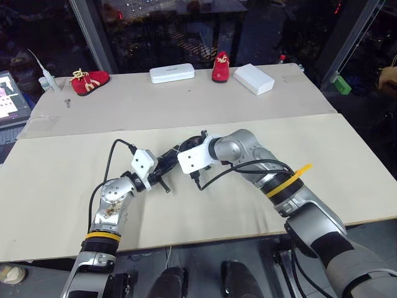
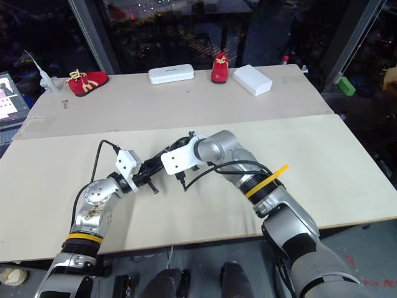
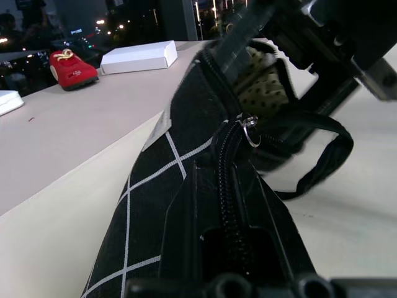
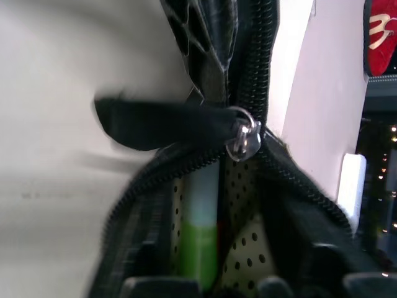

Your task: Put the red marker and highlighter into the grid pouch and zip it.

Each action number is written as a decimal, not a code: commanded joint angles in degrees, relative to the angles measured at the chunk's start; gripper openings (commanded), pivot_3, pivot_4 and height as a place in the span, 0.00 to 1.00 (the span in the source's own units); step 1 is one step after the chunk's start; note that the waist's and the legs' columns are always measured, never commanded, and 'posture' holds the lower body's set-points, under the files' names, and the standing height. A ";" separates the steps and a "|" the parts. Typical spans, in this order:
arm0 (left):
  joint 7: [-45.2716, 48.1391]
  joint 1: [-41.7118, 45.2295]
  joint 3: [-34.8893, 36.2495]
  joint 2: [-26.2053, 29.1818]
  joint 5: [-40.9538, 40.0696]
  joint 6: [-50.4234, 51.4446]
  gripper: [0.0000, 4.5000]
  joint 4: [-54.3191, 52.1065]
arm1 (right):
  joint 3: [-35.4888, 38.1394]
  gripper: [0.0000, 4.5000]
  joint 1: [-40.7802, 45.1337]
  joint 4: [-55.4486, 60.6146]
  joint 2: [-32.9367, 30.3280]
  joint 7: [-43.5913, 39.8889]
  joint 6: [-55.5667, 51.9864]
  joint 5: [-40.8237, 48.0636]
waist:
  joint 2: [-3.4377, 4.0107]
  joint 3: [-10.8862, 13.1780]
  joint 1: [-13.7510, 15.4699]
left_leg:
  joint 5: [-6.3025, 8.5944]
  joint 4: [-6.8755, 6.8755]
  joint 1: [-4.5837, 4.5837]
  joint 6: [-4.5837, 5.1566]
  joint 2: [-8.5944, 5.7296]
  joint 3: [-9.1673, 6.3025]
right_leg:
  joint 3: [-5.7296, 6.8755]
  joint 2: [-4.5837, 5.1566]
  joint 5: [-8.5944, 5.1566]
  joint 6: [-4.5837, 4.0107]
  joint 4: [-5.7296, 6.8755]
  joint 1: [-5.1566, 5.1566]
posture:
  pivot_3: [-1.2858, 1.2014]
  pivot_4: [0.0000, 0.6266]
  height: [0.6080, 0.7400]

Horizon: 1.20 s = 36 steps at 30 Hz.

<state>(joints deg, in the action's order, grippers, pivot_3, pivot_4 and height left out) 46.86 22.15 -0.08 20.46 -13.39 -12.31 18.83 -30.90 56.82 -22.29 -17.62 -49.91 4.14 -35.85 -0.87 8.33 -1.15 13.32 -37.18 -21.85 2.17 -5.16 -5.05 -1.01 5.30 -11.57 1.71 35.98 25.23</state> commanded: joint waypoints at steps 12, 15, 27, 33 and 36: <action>-0.12 0.05 0.40 -0.25 -0.08 -1.48 0.00 -1.29 | 25.22 0.80 -13.06 29.30 -14.64 -23.14 -32.16 41.87 | -0.01 0.00 0.34 | 0.06 0.00 -0.06 0.10 0.04 -0.06 | 0.05 0.01 0.00 0.00 -0.09 -0.06 | 0.52 0.24 1.00; -0.23 -0.27 0.53 -0.23 -0.12 -1.44 0.00 -1.46 | 23.59 0.80 -18.85 34.09 -14.95 -20.90 -43.17 45.48 | 0.00 0.00 0.30 | 0.07 -0.04 -0.01 0.11 0.03 -0.04 | 0.03 0.05 0.00 0.00 -0.09 -0.12 | 0.52 0.24 1.00; -0.58 -0.64 0.23 -0.58 -0.03 -1.03 0.00 -2.05 | 17.58 0.80 -15.07 24.11 4.49 5.27 -54.00 42.47 | -0.04 -0.03 0.36 | 0.07 -0.04 0.06 0.09 0.04 0.10 | -0.07 0.09 0.02 -0.01 0.04 -0.04 | 0.52 0.24 1.00; -0.55 -0.43 0.39 -0.42 -0.06 -1.01 0.00 -1.83 | 17.00 0.80 -11.22 22.96 7.00 6.25 -54.29 44.20 | -0.03 -0.03 0.35 | 0.08 -0.05 -0.03 0.11 0.02 0.09 | 0.01 0.09 0.02 0.00 -0.01 0.02 | 0.52 0.24 1.00; -0.76 -0.41 0.51 -0.41 -0.07 -1.05 0.00 -1.75 | 16.38 0.80 -10.88 23.00 7.10 6.14 -54.10 44.81 | -0.03 -0.03 0.32 | 0.08 -0.05 0.00 0.11 0.02 0.09 | 0.01 0.08 0.02 0.00 0.02 0.00 | 0.52 0.24 1.00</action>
<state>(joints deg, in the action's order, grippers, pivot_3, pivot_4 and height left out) 46.16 21.36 -0.05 19.81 -13.38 -12.44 18.57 -14.36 44.25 -0.58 -10.94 -43.66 -50.53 7.73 -0.90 8.30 -0.83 13.40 -37.23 -21.85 2.28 -5.13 -4.95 -1.01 5.38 -11.55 1.71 36.00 25.23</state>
